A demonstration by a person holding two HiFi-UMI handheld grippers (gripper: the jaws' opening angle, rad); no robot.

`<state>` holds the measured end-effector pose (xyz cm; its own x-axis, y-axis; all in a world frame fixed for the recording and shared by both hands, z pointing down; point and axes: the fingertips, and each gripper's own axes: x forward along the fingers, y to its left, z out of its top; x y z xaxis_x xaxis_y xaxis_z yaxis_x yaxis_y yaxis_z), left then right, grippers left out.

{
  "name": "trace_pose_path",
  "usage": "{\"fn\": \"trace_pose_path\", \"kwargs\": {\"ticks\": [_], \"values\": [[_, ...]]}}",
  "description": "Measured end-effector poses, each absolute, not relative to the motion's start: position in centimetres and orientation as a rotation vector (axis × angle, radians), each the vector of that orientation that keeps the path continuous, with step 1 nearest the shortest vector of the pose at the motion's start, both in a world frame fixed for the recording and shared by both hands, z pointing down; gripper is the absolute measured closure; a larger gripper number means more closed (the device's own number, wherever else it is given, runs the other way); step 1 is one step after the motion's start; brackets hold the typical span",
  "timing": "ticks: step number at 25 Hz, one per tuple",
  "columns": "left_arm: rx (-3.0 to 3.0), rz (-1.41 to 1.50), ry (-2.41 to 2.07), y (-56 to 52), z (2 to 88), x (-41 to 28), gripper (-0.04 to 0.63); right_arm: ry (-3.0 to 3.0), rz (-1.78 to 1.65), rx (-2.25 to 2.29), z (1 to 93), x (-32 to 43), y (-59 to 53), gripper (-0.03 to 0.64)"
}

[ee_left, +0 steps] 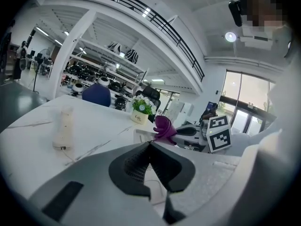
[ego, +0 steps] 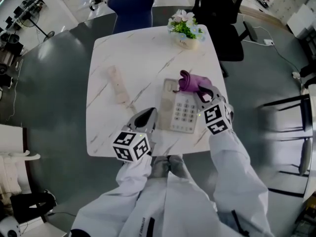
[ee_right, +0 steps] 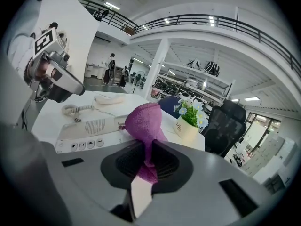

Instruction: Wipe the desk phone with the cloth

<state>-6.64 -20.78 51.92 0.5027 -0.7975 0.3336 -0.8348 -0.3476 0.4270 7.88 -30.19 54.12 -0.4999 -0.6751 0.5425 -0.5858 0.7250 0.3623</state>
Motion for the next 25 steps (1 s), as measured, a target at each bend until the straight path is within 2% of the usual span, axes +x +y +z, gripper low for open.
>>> {"fn": "trace_pose_path", "kwargs": {"ticks": [25], "values": [[2.261, 0.112, -1.198, -17.7, 52.0, -7.0, 0.597, -2.188, -0.051, 0.955, 55.3, 7.1, -25.3, 0.584]]}}
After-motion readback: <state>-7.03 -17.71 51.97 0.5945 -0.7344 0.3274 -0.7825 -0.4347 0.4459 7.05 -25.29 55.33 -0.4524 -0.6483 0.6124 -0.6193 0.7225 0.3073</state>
